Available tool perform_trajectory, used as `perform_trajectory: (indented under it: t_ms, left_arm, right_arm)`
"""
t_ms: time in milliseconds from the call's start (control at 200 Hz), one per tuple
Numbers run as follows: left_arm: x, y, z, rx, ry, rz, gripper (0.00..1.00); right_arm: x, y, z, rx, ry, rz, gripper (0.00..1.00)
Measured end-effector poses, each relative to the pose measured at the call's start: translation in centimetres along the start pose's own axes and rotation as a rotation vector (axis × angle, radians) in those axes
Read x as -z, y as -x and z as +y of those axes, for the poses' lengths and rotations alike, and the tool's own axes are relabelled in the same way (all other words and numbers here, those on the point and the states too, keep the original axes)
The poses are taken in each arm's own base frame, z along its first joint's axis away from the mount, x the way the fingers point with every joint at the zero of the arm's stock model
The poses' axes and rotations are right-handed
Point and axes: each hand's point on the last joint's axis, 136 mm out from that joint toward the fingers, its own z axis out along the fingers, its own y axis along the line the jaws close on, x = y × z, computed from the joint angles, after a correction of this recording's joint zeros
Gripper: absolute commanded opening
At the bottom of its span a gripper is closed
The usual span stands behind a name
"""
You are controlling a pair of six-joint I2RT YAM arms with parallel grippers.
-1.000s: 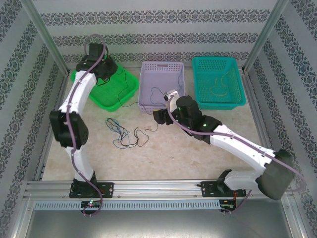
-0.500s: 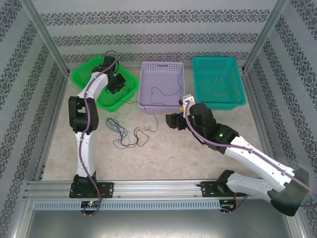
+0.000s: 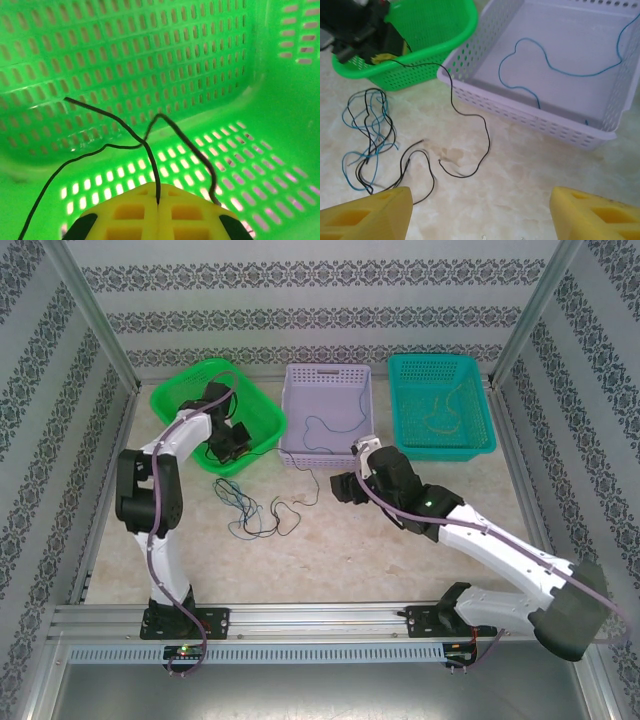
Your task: Untangle the cables
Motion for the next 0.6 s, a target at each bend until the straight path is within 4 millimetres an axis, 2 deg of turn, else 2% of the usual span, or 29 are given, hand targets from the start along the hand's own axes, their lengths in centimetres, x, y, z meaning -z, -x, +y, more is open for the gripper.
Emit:
perform_trajectory:
  t_ms: [145,390,490,600]
  left_arm:
    - [1.3,-2.0,1.4,-0.044,0.012,0.004,0.00]
    - [1.7,-6.1,5.0,-0.069,0.061,0.051,0.00]
    - [2.2,-6.7,5.4,-0.069,0.064,0.046,0.00]
    - [3.7,-6.2,4.6,-0.074,0.035,0.008,0.00]
  right_arm:
    - [-1.1,-1.1,0.2,-0.008,0.007,0.047,0.73]
    - [-2.5,-2.5,0.2,-0.020,0.009,0.103,0.72]
    - [-3.8,-3.9,0.0,-0.038,-0.003,0.158,0.69]
    - [-6.1,-6.7,-0.4,-0.078,-0.033,0.260,0.65]
